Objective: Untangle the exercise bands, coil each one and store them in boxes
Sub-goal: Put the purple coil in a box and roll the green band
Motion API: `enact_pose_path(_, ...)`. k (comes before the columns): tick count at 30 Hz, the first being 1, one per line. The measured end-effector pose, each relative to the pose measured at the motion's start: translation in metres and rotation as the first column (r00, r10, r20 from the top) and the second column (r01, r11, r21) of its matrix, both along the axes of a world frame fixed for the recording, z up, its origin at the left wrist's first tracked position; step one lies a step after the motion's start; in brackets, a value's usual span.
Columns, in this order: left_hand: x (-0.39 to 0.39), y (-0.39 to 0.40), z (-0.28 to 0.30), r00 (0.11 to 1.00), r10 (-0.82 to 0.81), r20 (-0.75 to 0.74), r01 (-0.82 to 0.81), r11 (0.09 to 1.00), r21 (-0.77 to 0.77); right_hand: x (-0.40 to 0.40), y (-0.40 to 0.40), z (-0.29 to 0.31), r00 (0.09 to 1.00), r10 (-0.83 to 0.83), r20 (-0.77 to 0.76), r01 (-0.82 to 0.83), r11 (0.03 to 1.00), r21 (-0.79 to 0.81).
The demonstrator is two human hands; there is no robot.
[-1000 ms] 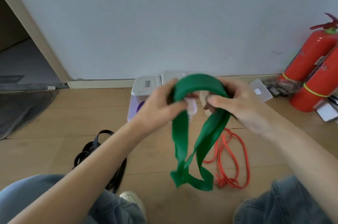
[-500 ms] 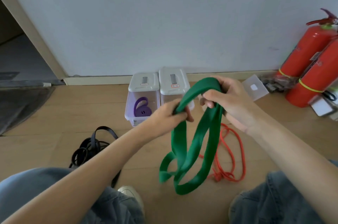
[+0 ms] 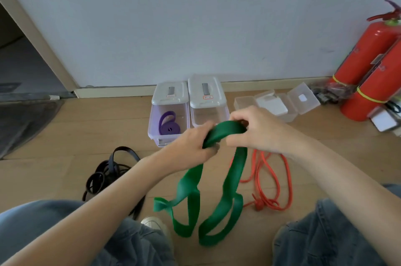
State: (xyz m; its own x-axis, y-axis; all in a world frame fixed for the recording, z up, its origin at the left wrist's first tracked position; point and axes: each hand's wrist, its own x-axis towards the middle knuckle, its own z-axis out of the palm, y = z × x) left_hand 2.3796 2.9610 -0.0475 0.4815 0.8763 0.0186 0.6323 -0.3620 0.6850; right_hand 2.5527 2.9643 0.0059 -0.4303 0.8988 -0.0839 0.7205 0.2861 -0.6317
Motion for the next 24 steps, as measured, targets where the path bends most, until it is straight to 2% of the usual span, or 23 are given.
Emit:
enact_pose_path(3, -0.001, -0.009, -0.022, 1.0, -0.009, -0.026, 0.003, 0.974, -0.227, 0.002, -0.002, 0.009, 0.931, -0.086, -0.354, 0.065, 0.995, -0.071)
enact_pose_path(5, -0.006, -0.004, -0.022, 0.998, 0.057, -0.04, -0.065, 0.97, -0.232, 0.005, 0.001, 0.009, 0.853, -0.156, -0.497, 0.107, 0.986, -0.126)
enact_pose_path(7, -0.016, 0.004, -0.007, 0.981, 0.191, 0.036, -0.184, 0.972, -0.148, 0.013, 0.007, 0.007, 0.888, -0.18, -0.424, 0.153, 0.983, -0.098)
enact_pose_path(9, -0.025, 0.009, 0.014, 0.914, 0.349, 0.209, -0.356, 0.935, -0.005, 0.02, 0.009, 0.006, 0.974, -0.148, -0.171, 0.126, 0.983, -0.13)
enact_pose_path(10, -0.026, 0.009, 0.023, 0.895, 0.36, 0.264, -0.392, 0.917, 0.079, 0.021, 0.008, 0.004, 0.994, -0.094, -0.059, 0.081, 0.979, -0.188)
enact_pose_path(11, -0.025, 0.007, 0.031, 0.907, 0.334, 0.255, -0.378, 0.914, 0.147, 0.017, 0.006, -0.001, 0.999, -0.033, 0.003, 0.033, 0.971, -0.238)
enact_pose_path(13, -0.014, 0.003, 0.034, 0.954, 0.28, 0.104, -0.297, 0.924, 0.242, 0.003, 0.0, -0.011, 1.0, 0.02, -0.005, -0.02, 0.972, -0.236)
enact_pose_path(15, -0.003, 0.003, 0.029, 0.964, 0.261, -0.049, -0.232, 0.919, 0.317, -0.01, -0.002, -0.016, 0.988, -0.02, -0.155, -0.007, 0.986, -0.169)
enact_pose_path(17, 0.0, 0.006, 0.023, 0.959, 0.268, -0.095, -0.225, 0.919, 0.324, -0.015, -0.001, -0.017, 0.969, -0.059, -0.241, 0.042, 0.996, -0.075)
enact_pose_path(19, -0.003, 0.008, 0.017, 0.966, 0.251, -0.063, -0.228, 0.939, 0.257, -0.015, 0.001, -0.015, 0.934, -0.133, -0.331, 0.138, 0.99, -0.008)
enact_pose_path(20, -0.004, 0.006, 0.011, 0.977, 0.211, -0.033, -0.202, 0.965, 0.168, -0.015, 0.002, -0.013, 0.896, -0.158, -0.415, 0.165, 0.986, -0.02)
enact_pose_path(22, -0.004, -0.001, 0.002, 0.996, 0.094, 0.007, -0.094, 0.995, -0.025, -0.015, 0.003, -0.008, 0.754, -0.197, -0.627, 0.167, 0.98, -0.108)
enact_pose_path(23, -0.005, -0.003, -0.001, 0.997, 0.062, 0.035, -0.059, 0.995, -0.083, -0.011, 0.006, -0.005, 0.678, -0.212, -0.704, 0.146, 0.977, -0.154)
enact_pose_path(24, -0.007, -0.004, -0.002, 0.994, 0.075, 0.08, -0.067, 0.993, -0.097, -0.006, 0.008, -0.003, 0.652, -0.205, -0.73, 0.12, 0.979, -0.167)
